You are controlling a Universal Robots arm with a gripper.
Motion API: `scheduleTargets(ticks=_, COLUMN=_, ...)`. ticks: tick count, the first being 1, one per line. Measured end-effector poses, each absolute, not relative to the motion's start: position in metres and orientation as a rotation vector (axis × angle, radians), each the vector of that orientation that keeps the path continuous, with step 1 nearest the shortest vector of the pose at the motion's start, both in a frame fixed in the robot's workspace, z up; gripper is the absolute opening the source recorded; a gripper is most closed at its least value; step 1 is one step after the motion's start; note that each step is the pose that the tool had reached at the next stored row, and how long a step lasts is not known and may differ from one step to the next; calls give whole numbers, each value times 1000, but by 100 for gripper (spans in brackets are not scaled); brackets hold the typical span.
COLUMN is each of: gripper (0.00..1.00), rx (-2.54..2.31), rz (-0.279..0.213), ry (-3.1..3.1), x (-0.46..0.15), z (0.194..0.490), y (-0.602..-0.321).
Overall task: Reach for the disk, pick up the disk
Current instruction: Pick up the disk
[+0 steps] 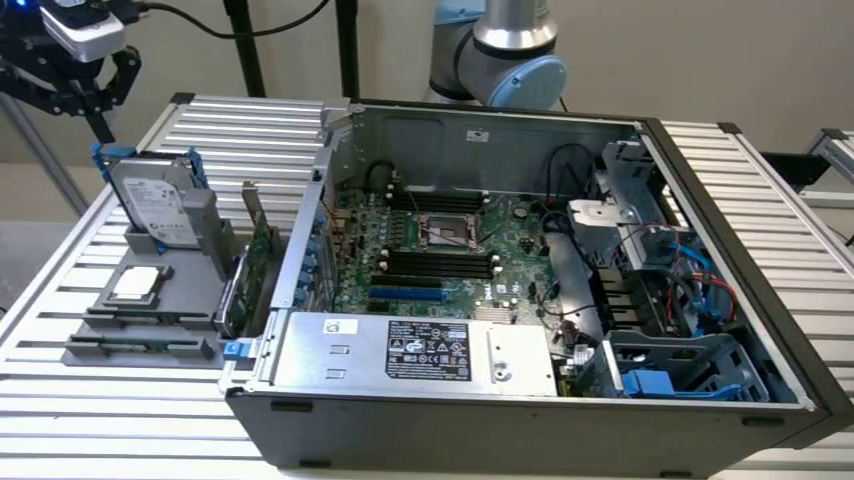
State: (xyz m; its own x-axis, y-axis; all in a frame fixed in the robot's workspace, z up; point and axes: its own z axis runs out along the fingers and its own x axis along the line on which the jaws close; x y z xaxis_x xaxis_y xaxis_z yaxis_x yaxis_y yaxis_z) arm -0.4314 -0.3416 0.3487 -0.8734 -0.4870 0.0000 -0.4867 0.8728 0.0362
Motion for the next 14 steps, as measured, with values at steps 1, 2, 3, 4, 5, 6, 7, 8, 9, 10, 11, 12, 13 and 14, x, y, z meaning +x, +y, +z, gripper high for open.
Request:
scheduleTargets(ticks=1, gripper=11, rx=813, rz=-55, ry=-3024, x=-431, z=349, y=-342)
scheduleTargets(ticks=2, gripper=11, rx=842, rz=-55, ry=-3016, x=-431, z=349, y=-342)
scheduleTargets(ticks=3, gripper=11, rx=870, rz=-54, ry=-3008, x=-431, z=349, y=-342)
scheduleTargets(ticks=4, gripper=11, rx=897, rz=-54, ry=-3000, x=-431, z=349, y=-342)
scheduleTargets(ticks=5, gripper=11, rx=923, rz=-54, ry=-2992, x=-431, z=349, y=-342)
scheduleTargets(ticks=6, gripper=11, rx=951, rz=-54, ry=-2983, x=-431, z=349, y=-342)
scheduleTargets(ticks=7, gripper=11, rx=979, rz=-53, ry=-2974, x=-431, z=349, y=-342)
scheduleTargets(ticks=8, gripper=11, rx=1005, rz=-53, ry=-2965, x=-431, z=349, y=-342)
scheduleTargets(ticks=9, gripper=11, rx=1032, rz=-53, ry=-2956, x=-431, z=349, y=-342)
scheduleTargets(ticks=10, gripper=11, rx=1059, rz=-52, ry=-2946, x=-431, z=349, y=-342)
scheduleTargets(ticks=11, gripper=11, rx=1086, rz=-52, ry=-2937, x=-431, z=349, y=-342)
scheduleTargets(ticks=12, gripper=11, rx=1112, rz=-52, ry=-2927, x=-431, z=349, y=-342)
scheduleTargets(ticks=13, gripper=11, rx=1139, rz=-52, ry=-2916, x=-431, z=349, y=-342)
scheduleTargets(ticks=14, gripper=11, rx=1165, rz=-51, ry=-2906, x=-431, z=349, y=-342)
